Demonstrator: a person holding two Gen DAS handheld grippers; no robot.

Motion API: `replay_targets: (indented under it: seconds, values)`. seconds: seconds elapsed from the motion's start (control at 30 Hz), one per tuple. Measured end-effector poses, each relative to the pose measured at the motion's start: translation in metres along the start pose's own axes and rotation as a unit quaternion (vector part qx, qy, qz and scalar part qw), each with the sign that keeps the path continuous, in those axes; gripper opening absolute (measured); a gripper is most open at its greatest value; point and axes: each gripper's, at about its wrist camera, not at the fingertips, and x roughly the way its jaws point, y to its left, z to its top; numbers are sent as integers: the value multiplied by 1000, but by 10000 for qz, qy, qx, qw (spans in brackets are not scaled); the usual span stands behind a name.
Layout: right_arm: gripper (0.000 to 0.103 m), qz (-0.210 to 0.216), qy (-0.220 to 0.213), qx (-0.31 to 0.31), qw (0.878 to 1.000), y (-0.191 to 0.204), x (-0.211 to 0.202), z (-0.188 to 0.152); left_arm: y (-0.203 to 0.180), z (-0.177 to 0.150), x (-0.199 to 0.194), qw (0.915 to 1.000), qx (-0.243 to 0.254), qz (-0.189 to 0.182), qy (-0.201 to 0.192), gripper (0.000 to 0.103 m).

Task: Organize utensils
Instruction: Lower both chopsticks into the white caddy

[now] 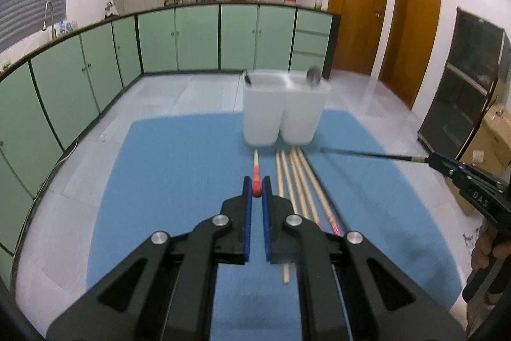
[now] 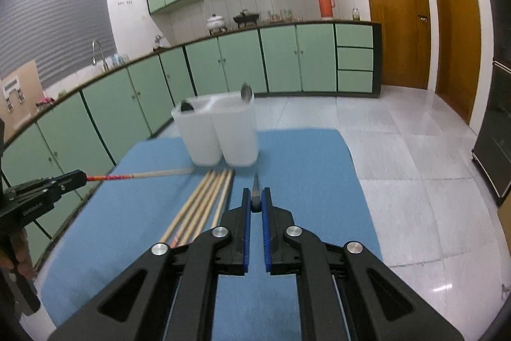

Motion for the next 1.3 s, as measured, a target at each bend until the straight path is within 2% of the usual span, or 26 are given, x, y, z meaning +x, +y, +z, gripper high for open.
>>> replay_targets:
  seconds: [0.4, 0.9, 1.1, 1.3]
  values:
    - [6, 333, -196, -43, 9992, 3, -5, 82, -7, 53, -12, 9984, -31, -81, -553, 5]
    - [6, 793, -410, -460, 9950, 26, -7, 141, -11, 98, -27, 9935, 52, -178, -1120, 5]
    - [6, 1107, -761, -495, 9897, 34, -18, 184, -14, 136, -46, 9856, 41, -239, -1671, 5]
    - [6, 1115, -1225, -621, 9842, 43, -19, 239, -29, 180, -49, 9751, 135, -323, -2191, 5]
